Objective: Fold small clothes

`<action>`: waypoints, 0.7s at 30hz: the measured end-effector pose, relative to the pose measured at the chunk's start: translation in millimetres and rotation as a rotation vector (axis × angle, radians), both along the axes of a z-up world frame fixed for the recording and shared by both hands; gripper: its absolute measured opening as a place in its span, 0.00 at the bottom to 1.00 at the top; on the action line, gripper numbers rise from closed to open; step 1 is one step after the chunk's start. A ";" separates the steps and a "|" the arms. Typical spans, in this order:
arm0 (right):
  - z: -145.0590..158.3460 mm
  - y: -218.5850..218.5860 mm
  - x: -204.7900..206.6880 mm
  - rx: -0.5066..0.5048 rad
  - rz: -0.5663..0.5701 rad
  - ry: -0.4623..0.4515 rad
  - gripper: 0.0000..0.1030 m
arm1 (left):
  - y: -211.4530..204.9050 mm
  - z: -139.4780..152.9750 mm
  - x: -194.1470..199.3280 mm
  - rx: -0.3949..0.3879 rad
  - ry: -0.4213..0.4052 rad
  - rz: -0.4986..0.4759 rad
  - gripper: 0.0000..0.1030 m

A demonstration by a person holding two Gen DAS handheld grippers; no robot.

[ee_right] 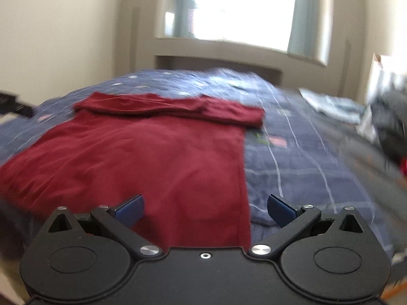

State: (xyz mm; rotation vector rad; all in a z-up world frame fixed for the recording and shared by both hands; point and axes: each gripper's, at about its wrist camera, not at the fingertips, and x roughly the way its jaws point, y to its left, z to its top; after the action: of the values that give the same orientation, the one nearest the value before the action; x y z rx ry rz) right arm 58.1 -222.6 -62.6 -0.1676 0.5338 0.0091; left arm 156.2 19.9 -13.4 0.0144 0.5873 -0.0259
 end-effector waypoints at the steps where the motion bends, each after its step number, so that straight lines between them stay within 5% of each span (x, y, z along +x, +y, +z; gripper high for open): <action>1: 0.9 5.6 -5.6 -0.024 0.043 0.000 1.00 | -2.2 -3.5 -7.7 -0.005 -0.002 -0.058 1.00; 7: -1.9 29.7 -18.9 -0.121 0.199 0.042 0.99 | -23.2 -33.8 -39.4 0.082 0.044 -0.234 1.00; 12: -17.0 43.6 -4.8 -0.204 0.212 0.143 0.99 | -34.8 -46.1 -50.7 0.142 0.064 -0.268 1.00; 21: -22.6 65.9 -8.7 -0.368 0.269 -0.033 0.93 | -39.5 -47.4 -54.2 0.152 0.076 -0.309 1.00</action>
State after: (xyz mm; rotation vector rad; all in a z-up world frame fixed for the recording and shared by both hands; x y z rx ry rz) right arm 49.4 -156.7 -85.2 -0.5970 0.4729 0.1710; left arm 102.0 -19.6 -60.8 0.2526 0.6577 -0.2828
